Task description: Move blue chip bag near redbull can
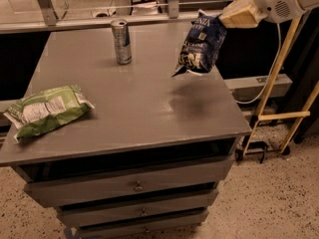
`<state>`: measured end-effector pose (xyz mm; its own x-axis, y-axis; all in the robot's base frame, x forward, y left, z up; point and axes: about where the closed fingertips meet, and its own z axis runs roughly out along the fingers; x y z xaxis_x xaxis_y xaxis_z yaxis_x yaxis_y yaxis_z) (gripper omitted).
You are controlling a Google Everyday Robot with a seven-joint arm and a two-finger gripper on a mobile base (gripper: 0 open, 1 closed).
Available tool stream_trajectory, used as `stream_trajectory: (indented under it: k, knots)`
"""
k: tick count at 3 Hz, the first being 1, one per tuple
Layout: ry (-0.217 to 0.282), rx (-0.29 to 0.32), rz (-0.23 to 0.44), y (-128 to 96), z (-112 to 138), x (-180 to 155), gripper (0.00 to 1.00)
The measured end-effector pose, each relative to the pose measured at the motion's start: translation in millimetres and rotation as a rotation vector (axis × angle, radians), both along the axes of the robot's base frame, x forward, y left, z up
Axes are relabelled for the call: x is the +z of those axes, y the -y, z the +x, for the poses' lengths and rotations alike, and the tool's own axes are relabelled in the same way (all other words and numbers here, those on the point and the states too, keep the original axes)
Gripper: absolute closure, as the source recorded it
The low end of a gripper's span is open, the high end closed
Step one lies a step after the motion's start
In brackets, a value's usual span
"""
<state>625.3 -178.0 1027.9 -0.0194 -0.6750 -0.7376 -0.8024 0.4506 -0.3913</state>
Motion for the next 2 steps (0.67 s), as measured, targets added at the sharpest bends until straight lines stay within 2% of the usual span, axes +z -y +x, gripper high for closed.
stream_trajectory:
  k: [1,2]
  knots:
    - [0.039,0.023,0.057,-10.7,33.1,-3.2,1.00]
    - [0.032,0.052,0.126,-23.5,57.9,-14.9,1.00]
